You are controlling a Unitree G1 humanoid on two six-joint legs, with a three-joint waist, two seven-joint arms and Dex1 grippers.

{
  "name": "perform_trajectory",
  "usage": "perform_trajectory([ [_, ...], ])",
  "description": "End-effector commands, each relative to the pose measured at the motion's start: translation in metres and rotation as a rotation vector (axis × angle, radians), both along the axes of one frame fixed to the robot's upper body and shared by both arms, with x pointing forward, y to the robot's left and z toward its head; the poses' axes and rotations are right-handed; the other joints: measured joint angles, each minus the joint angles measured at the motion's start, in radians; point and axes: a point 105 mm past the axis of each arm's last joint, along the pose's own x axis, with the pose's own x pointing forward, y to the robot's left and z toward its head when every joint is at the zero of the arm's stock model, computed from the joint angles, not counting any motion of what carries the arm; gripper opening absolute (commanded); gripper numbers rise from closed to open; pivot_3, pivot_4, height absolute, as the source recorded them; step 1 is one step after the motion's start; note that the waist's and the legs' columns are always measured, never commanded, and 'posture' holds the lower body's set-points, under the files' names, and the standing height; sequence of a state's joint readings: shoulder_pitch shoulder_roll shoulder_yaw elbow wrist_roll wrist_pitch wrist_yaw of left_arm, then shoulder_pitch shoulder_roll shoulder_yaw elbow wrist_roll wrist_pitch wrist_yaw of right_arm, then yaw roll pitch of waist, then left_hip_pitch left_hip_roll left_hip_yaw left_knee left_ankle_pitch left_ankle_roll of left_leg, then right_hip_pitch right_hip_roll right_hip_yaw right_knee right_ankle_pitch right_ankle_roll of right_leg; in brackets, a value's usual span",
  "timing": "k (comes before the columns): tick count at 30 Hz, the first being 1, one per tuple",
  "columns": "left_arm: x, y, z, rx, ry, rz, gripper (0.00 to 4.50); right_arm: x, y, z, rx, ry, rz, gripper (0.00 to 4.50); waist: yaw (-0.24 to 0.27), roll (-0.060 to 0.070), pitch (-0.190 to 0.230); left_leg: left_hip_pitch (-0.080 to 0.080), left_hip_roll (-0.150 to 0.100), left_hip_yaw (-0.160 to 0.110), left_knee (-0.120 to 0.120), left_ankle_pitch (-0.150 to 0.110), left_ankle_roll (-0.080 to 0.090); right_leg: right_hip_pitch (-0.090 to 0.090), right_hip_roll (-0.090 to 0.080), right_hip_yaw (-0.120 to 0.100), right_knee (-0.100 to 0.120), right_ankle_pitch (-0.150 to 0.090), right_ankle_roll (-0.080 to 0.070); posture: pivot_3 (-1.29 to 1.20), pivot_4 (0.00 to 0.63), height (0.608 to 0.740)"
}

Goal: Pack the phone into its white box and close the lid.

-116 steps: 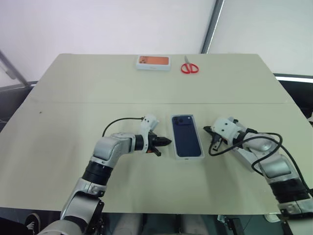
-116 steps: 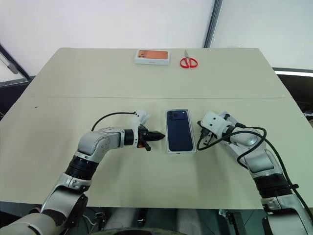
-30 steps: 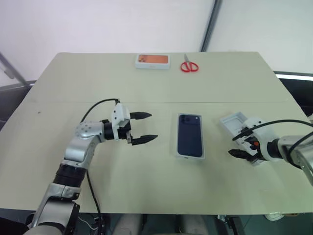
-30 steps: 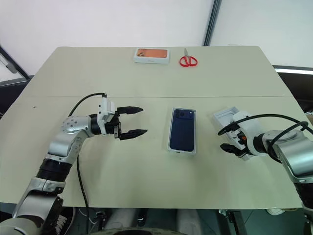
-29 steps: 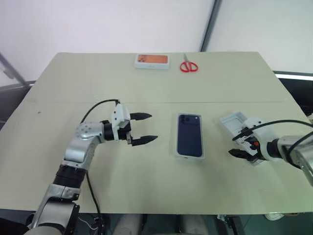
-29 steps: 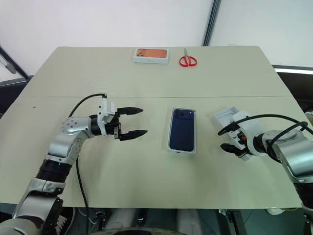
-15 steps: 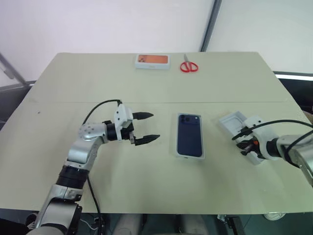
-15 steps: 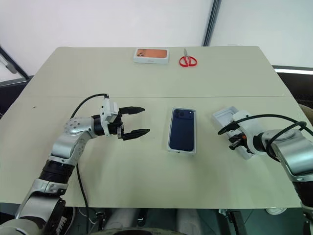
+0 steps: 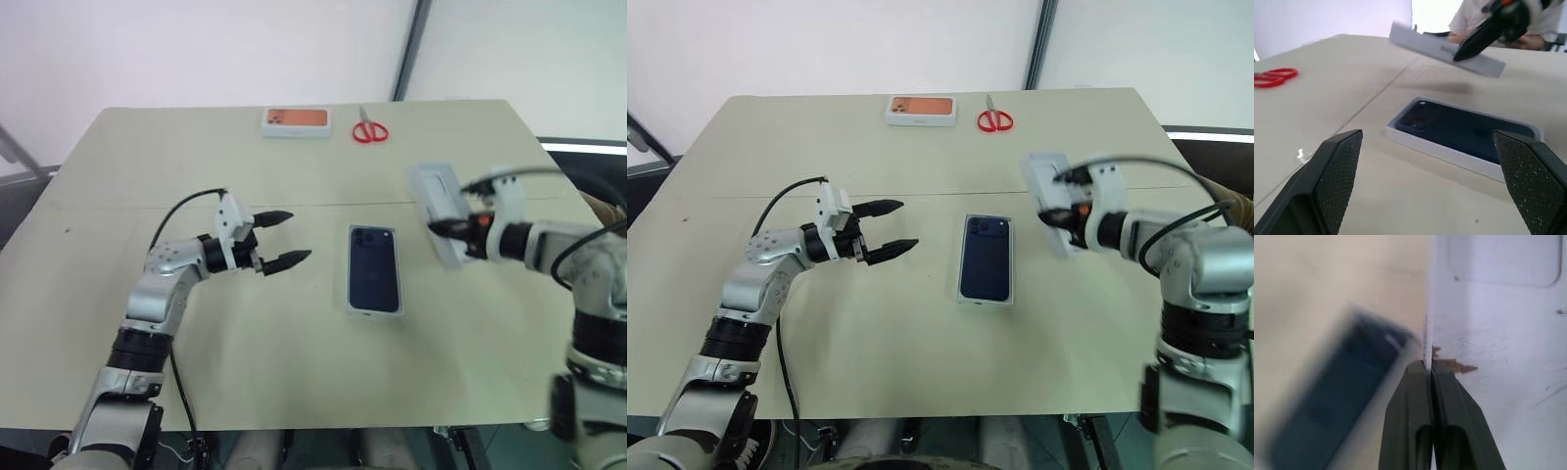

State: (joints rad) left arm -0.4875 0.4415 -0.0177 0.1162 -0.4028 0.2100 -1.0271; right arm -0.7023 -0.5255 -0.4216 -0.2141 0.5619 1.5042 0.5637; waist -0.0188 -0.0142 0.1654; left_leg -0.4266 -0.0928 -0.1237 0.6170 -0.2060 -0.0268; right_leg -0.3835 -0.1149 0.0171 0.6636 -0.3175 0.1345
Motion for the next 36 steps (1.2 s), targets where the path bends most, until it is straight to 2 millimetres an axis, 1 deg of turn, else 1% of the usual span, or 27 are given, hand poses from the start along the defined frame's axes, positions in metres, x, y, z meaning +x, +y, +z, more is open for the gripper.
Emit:
perform_trajectory([
  [1,0.002,0.004,0.012,-0.046,0.0,0.027,4.5,-0.008,0.02,0.026,0.241,-0.04,0.101,0.03,0.005,0.0,0.0,0.0,0.0,0.0,0.0,0.0,0.0,0.0,0.0,0.0,0.0,0.0,0.0,0.0,0.15,0.74],
  [4,0.004,0.007,0.017,-0.068,0.021,0.042,4.5,-0.012,0.046,0.031,0.406,-0.045,0.203,0.03,0.011,0.0,0.0,0.0,-0.001,-0.002,-0.001,0.0,-0.001,0.0,0.0,-0.001,0.0,0.0,0.0,0.0,0.15,0.74],
  [6,0.004,0.009,0.021,-0.08,0.019,0.047,4.5,-0.014,0.056,0.031,0.481,-0.032,0.227,0.03,0.005,0.0,0.0,-0.001,-0.002,-0.001,-0.001,0.001,-0.001,-0.001,-0.002,0.001,0.001,0.0,0.0,0.0,0.15,0.74],
  [8,0.007,0.011,0.028,-0.114,0.018,0.069,4.5,-0.016,0.073,0.017,0.555,0.029,0.24,0.03,0.003,0.0,0.0,-0.001,-0.001,-0.001,-0.001,0.001,-0.002,-0.003,-0.002,0.001,0.002,0.0,0.0,0.0,0.15,0.74],
  [10,0.009,0.015,0.034,-0.157,0.025,0.087,4.5,-0.022,0.088,0.003,0.592,0.085,0.262,0.03,0.0,0.0,0.0,-0.001,-0.001,-0.001,-0.002,0.002,-0.002,-0.004,-0.001,0.002,0.003,0.0,0.0,0.0,0.15,0.74],
  [11,0.011,0.017,0.036,-0.173,0.029,0.098,4.5,-0.025,0.094,-0.001,0.613,0.107,0.268,0.03,-0.002,0.0,0.0,-0.001,0.0,-0.001,-0.003,0.002,-0.002,-0.004,-0.001,0.002,0.003,0.0,0.0,0.0,0.15,0.74],
  [14,0.012,0.019,0.039,-0.192,0.029,0.116,4.5,-0.028,0.108,-0.003,0.708,0.146,0.277,0.03,-0.005,0.001,0.0,-0.001,0.0,0.002,-0.004,0.002,-0.003,-0.008,0.0,0.005,0.005,0.0,0.0,0.0,0.15,0.74],
  [17,0.008,0.018,0.038,-0.195,0.033,0.107,4.5,-0.037,0.123,-0.013,0.763,0.218,0.282,0.03,-0.01,0.001,0.0,-0.001,0.001,0.004,-0.004,0.002,-0.003,-0.008,0.001,0.006,0.006,0.0,0.0,0.0,0.15,0.74],
  [22,-0.001,0.017,0.027,-0.156,0.046,0.092,4.5,-0.046,0.133,-0.026,0.832,0.351,0.229,0.03,-0.025,0.001,0.0,-0.001,0.001,0.004,-0.004,0.002,-0.002,-0.008,0.001,0.007,0.005,0.0,0.0,0.0,0.15,0.74],
  [26,-0.003,0.017,0.025,-0.153,0.054,0.093,4.5,-0.049,0.134,-0.028,0.865,0.414,0.196,0.03,-0.027,0.001,0.0,-0.001,0.001,0.005,-0.004,0.002,-0.002,-0.008,0.002,0.007,0.005,0.0,0.0,0.0,0.15,0.74],
  [29,-0.017,0.002,0.01,-0.136,0.115,0.022,3.67,-0.052,0.129,-0.05,0.792,0.456,0.143,0.0,-0.025,0.001,0.0,-0.001,0.002,0.005,-0.004,0.002,-0.002,-0.008,0.002,0.008,0.004,0.0,0.0,0.0,0.15,0.74],
  [30,-0.021,-0.002,0.006,-0.131,0.13,0.003,3.25,-0.053,0.127,-0.054,0.78,0.466,0.136,0.0,-0.025,0.001,0.0,-0.001,0.002,0.005,-0.004,0.002,-0.001,-0.007,0.002,0.008,0.003,0.0,0.0,0.0,0.15,0.74],
  [31,-0.024,-0.005,0.003,-0.128,0.144,-0.014,2.69,-0.052,0.126,-0.055,0.781,0.467,0.132,0.0,-0.025,0.001,0.0,-0.001,0.002,0.006,-0.004,0.001,-0.001,-0.007,0.002,0.008,0.003,0.0,0.0,0.0,0.15,0.74],
  [33,-0.032,-0.011,-0.006,-0.107,0.157,-0.037,1.7,-0.051,0.123,-0.055,0.787,0.463,0.125,0.0,-0.025,0.001,0.0,-0.001,0.002,0.006,-0.004,0.001,-0.001,-0.007,0.002,0.008,0.003,0.0,0.0,0.0,0.15,0.74],
  [36,-0.038,-0.014,-0.016,-0.097,0.193,-0.067,0.12,-0.048,0.12,-0.056,0.783,0.45,0.113,0.0,-0.025,0.001,0.0,0.0,0.003,0.006,-0.004,0.001,-0.001,-0.006,0.003,0.008,0.003,0.0,0.0,0.0,0.15,0.74],
])
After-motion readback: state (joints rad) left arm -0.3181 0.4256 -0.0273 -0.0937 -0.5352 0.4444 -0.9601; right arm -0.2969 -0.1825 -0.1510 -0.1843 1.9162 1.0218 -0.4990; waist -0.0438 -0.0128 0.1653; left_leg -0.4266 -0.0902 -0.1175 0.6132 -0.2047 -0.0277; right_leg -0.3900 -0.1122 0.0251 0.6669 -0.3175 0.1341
